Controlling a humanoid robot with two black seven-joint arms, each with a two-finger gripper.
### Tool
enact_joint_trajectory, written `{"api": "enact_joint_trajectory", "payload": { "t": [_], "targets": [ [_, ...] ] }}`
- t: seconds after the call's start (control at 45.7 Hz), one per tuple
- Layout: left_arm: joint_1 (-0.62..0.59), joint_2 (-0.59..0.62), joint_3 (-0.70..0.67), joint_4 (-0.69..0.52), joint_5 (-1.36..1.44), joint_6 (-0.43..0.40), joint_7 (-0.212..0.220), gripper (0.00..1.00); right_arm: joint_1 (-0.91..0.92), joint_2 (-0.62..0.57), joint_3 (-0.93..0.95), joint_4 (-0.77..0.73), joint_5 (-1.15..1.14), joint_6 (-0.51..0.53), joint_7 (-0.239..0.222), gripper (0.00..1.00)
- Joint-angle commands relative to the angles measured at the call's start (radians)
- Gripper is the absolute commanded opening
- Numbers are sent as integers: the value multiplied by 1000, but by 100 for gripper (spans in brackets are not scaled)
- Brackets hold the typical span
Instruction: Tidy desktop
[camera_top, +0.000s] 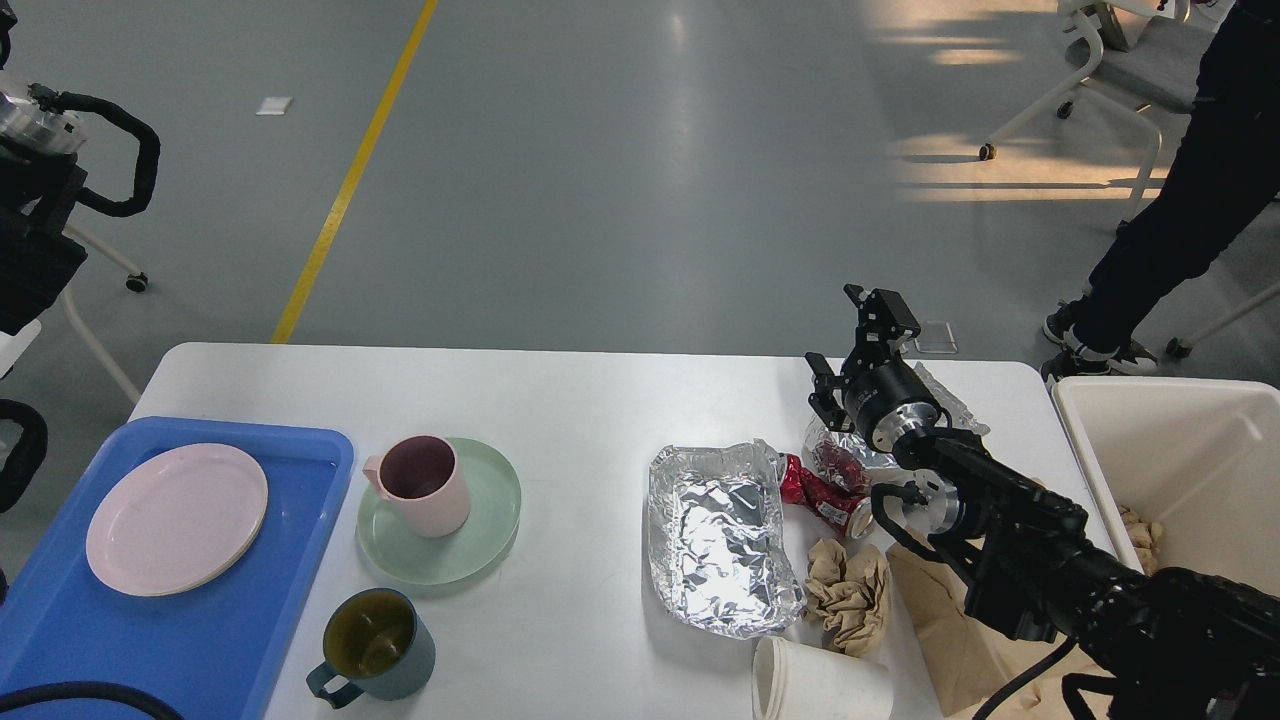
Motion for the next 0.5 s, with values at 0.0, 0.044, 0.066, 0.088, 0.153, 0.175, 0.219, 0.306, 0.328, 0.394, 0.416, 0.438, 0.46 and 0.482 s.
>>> {"api": "enact_joint_trajectory", "payload": {
  "t": [0.0,0.044,0.066,0.088,0.153,0.175,0.219,0.306,0.328,0.394,0.416,0.438,0.46,0.482],
  "targets": [
    [3,-1,0,0,2,1,5,96,-1,0,0,0,0,-1,0,100],
    [6,-1,5,0,3,1,12,96,1,0,0,0,0,0,0,100],
    [4,-1,11,0,3,1,17,96,-1,0,0,0,0,0,0,100],
    [3,-1,20,0,3,1,18,96,1,0,0,0,0,0,0,100],
    [-3,-1,48,0,2,1,20,96,1,0,0,0,0,0,0,100],
    [-3,-1,56,0,2,2,20,96,1,0,0,0,0,0,0,100],
    [-3,-3,72,1,2,7,20,96,1,0,0,0,0,0,0,100],
    [-2,-3,106,1,0,10,20,96,1,0,0,0,0,0,0,100],
    [-2,-6,114,1,0,10,21,96,1,0,0,0,0,-1,0,100],
    [1,-13,126,3,0,10,20,96,1,0,0,0,0,0,0,100],
    [4,-13,128,3,0,10,21,96,1,0,0,0,0,-1,0,100],
    [6,-13,128,3,0,11,20,96,1,0,0,0,0,0,0,100],
    [7,-13,128,3,0,10,21,96,1,0,0,0,0,0,0,100],
    [10,-13,128,3,0,10,21,96,1,0,0,0,0,-1,0,100]
  ]
}}
